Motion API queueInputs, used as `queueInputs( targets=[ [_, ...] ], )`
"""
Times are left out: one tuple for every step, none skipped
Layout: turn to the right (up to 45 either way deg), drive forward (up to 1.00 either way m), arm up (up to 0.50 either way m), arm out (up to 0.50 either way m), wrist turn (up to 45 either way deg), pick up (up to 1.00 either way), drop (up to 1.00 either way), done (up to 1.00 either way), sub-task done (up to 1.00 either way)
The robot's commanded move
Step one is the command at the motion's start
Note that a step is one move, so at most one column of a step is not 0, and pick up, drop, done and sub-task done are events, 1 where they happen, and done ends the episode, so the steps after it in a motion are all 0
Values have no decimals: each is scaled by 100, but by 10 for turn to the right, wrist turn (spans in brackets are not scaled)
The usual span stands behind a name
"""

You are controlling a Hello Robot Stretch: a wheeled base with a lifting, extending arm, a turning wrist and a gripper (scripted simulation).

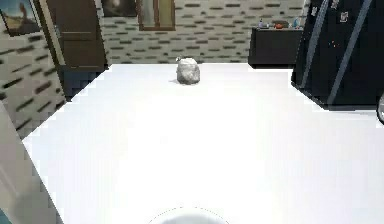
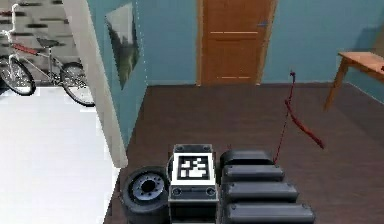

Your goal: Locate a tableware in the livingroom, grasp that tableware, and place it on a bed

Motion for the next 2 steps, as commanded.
queueInputs(
  targets=[
    [0, 85, 0, 0, 0, 0, 0, 0, 0],
    [-300, 0, 0, 0, 0, 0, 0, 0, 0]
  ],
)
